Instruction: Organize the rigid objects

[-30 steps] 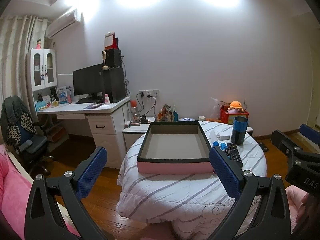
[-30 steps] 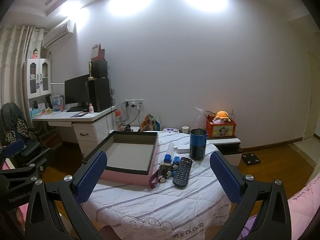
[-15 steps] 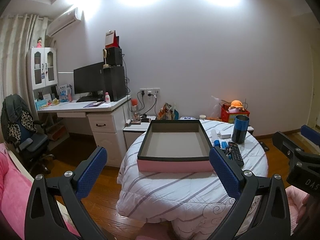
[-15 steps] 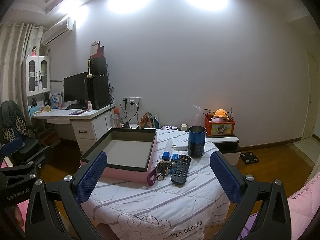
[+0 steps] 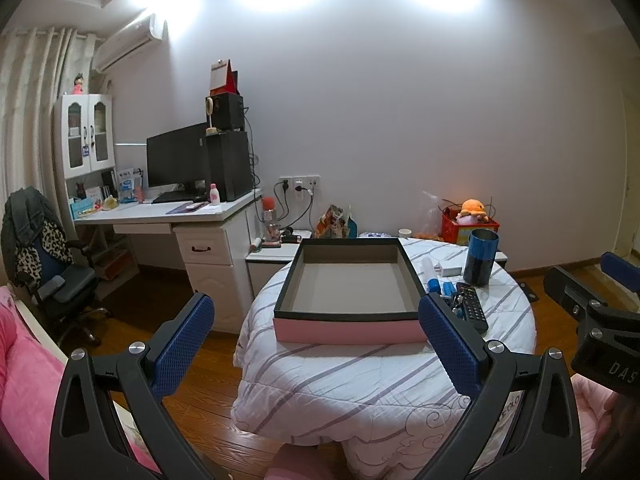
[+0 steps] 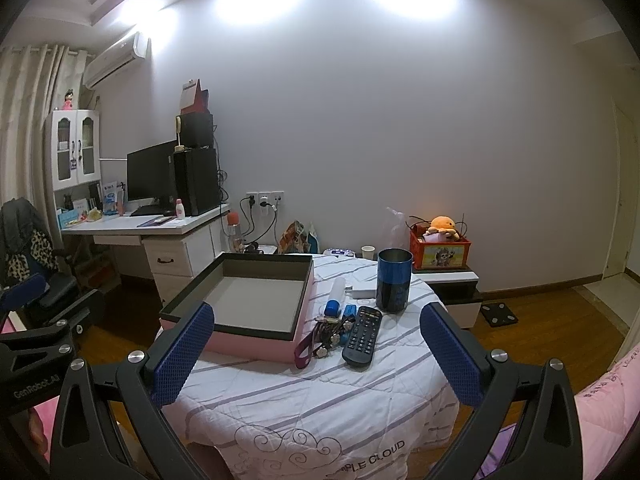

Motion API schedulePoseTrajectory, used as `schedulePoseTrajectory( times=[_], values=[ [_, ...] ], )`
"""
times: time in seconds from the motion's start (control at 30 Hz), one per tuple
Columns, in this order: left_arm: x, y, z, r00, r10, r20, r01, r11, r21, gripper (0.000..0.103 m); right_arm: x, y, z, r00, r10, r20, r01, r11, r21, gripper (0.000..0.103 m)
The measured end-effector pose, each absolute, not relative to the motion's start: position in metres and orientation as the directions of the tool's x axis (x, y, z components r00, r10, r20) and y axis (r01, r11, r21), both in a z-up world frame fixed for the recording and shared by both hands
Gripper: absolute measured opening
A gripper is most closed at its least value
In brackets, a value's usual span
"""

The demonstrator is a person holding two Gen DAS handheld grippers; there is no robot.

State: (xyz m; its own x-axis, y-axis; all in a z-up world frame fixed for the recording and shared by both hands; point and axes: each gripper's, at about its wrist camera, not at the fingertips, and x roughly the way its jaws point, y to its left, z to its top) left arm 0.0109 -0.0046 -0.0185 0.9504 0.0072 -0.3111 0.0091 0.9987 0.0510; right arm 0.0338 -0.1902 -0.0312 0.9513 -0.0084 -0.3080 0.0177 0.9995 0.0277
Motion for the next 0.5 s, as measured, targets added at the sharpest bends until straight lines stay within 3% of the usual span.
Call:
schedulePoseTrajectory(
  times=[0.5],
  values=[
    [0.0108, -0.0043, -0.0195, 0.949, 0.009, -0.314, 0.007, 0.999, 0.050, 0.103, 0.0367, -0.1919, -0.0307, 0.948, -0.008, -0.317, 0.017, 0.999, 0.027, 0.103]
  ],
)
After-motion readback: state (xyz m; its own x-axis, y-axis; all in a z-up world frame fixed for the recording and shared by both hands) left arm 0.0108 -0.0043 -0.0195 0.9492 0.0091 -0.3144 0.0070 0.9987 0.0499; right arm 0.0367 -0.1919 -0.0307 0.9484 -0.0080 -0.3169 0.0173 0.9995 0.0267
